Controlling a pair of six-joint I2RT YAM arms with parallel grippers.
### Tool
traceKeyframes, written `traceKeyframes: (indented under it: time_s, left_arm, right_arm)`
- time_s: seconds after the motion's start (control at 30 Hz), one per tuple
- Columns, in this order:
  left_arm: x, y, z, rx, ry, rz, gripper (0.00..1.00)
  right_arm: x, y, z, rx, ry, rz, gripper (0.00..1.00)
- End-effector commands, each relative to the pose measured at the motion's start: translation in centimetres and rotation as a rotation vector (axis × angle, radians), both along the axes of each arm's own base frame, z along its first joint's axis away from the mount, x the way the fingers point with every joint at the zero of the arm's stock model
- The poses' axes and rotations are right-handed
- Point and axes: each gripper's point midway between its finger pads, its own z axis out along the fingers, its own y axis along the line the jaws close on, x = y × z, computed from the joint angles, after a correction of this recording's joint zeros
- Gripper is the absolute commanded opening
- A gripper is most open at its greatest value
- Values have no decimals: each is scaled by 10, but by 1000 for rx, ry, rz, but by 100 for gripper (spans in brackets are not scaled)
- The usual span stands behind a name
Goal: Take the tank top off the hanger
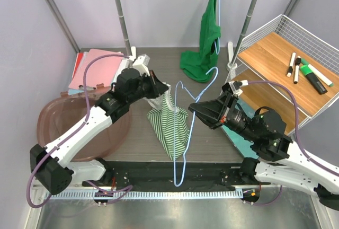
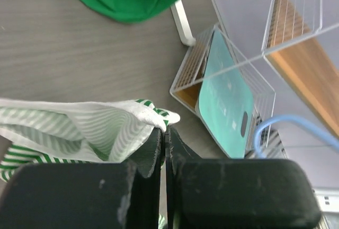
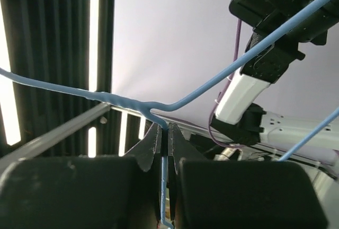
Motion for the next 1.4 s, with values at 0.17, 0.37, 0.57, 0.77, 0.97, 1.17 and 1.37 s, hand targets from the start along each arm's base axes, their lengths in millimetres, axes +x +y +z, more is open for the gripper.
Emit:
traceKeyframes:
  time_s: [0.17, 0.37, 0.57, 0.77, 0.97, 1.17, 1.37]
  left_arm:
    - [-8, 27, -77, 115, 136, 111, 0]
    - [4, 15, -137, 321, 266, 96, 5]
    - [-31, -1, -147, 556, 164, 102, 65]
    - [-59, 4, -169, 614, 151, 202, 100]
    - [-64, -6, -204, 726, 191, 238, 100]
    - [-59, -26, -242, 750, 232, 221, 100]
    - [-61, -25, -259, 734, 253, 235, 86]
  right_arm:
    - [-41, 9, 8, -237, -440, 71, 1]
    - [-23, 7, -27, -405, -465, -21, 1]
    - [-25, 9, -35, -435, -484, -3, 1]
    - [-32, 3, -34, -431, -511, 8, 1]
    - [-36, 1, -39, -435, -530, 24, 1]
    - [-37, -2, -45, -434, -521, 21, 1]
    - [-39, -4, -49, -427, -504, 25, 1]
